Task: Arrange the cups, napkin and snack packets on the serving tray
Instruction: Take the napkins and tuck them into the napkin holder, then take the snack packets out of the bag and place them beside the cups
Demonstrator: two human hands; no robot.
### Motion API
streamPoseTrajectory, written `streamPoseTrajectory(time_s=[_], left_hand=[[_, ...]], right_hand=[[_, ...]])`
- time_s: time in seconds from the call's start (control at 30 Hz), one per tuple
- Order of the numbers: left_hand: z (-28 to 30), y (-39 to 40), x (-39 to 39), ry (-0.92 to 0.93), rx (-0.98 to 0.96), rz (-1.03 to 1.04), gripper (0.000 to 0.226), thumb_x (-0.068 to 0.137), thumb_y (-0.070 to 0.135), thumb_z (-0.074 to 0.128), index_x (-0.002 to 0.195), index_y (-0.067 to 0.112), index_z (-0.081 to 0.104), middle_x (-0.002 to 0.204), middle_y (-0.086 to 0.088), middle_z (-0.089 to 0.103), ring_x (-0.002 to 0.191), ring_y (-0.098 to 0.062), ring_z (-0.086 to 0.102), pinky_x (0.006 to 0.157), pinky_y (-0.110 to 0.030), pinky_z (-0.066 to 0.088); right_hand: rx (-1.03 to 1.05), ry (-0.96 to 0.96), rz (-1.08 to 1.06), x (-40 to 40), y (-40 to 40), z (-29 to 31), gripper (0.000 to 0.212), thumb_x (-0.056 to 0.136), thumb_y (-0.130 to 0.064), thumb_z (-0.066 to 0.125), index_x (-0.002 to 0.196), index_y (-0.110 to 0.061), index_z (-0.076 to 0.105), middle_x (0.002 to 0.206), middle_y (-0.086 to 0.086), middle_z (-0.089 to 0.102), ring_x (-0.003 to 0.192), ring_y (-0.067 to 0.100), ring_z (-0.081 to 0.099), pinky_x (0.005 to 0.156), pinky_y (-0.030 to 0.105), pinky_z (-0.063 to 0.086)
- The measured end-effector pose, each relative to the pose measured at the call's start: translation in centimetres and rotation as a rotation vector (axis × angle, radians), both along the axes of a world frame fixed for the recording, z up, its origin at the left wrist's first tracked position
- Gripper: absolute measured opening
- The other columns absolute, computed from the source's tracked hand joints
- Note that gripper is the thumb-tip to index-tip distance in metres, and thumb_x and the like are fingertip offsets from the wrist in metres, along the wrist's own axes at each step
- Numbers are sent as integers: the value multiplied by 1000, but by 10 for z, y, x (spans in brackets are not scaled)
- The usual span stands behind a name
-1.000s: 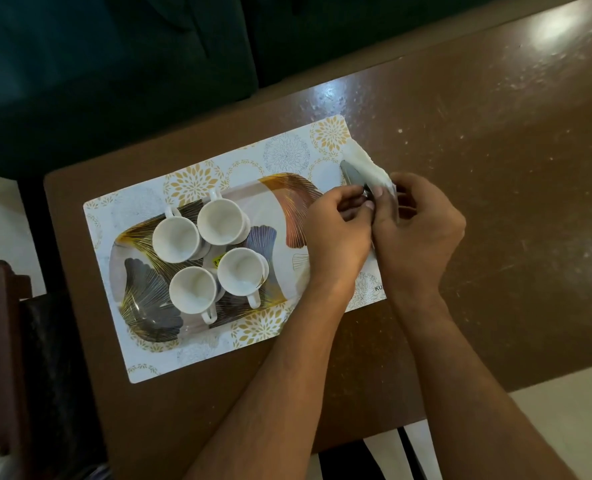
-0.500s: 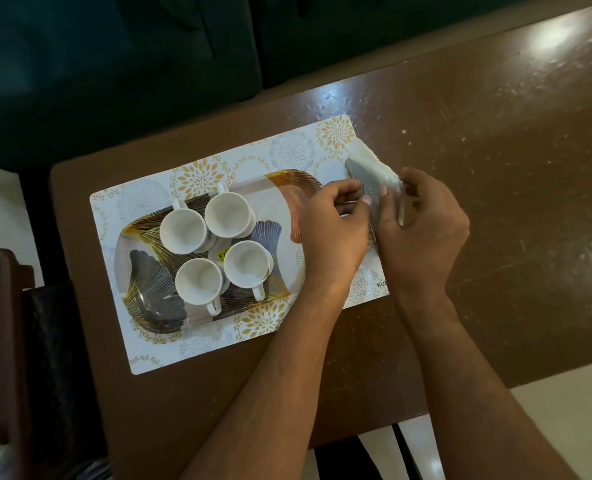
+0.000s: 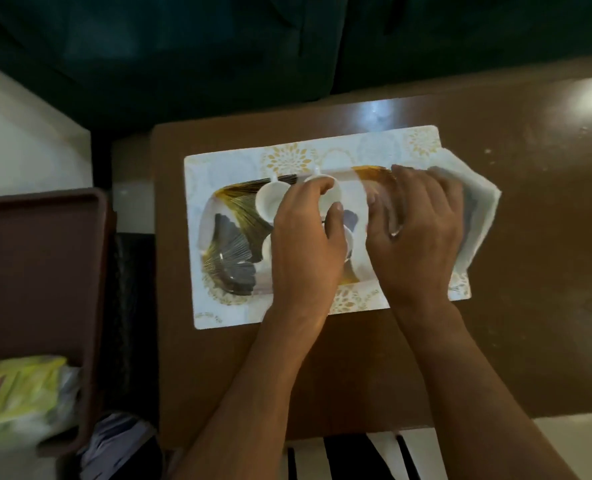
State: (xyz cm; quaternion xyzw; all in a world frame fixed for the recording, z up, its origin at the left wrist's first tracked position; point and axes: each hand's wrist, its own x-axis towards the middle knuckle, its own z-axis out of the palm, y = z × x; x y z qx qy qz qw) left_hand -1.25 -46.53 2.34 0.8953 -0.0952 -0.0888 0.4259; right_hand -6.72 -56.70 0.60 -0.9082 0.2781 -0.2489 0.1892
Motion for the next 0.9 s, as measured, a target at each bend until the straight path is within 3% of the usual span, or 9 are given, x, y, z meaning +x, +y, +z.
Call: streamPoseTrajectory(time_s=[0.07,0.2,0.33,0.5,0.6,0.9], left_hand=[[1,33,7,-8,54,27,34,101,21,67,135,17,64,136,1,67,124,-14,63,96,-15,50],[4,102,18,-32,125,86,35,103,20,64,137,16,62,136,0,65,127,-14,60,106,-27,52],[6,177,25,-46,187,153,36,104,20,62,140,16,59,137,-1,63,127,-13,59,102,-18,45],[5,271,25,-49,240,241,33,103,15,62,136,12,61,132,-4,64,122,-16,60,102,-26,50],[1,329,19,-43,272,299,33,103,14,62,135,10,62,131,-6,64,123,-20,60,102,-32,51],[-21,448,-9,6,312,394,33,100,8,62,133,6,64,128,-10,67,120,-26,64,100,-39,55]], right_hand=[[12,16,86,10,29,0,34,98,-20,67,124,1,69,123,15,72,121,36,62,107,43,46],[22,70,236,30,90,-1,36,98,-22,66,127,0,68,127,15,71,124,34,60,109,38,42],[10,110,361,48,153,-1,34,97,-22,65,124,-1,68,125,15,71,123,34,58,106,43,48],[-9,147,489,61,230,-4,33,97,-21,67,123,-1,69,123,15,72,120,37,60,105,47,48],[34,210,573,67,285,-7,34,99,-26,61,123,-3,69,123,13,71,121,34,58,106,44,46],[55,266,780,65,412,-28,34,94,-20,70,124,-4,68,118,10,71,117,29,58,103,36,46]])
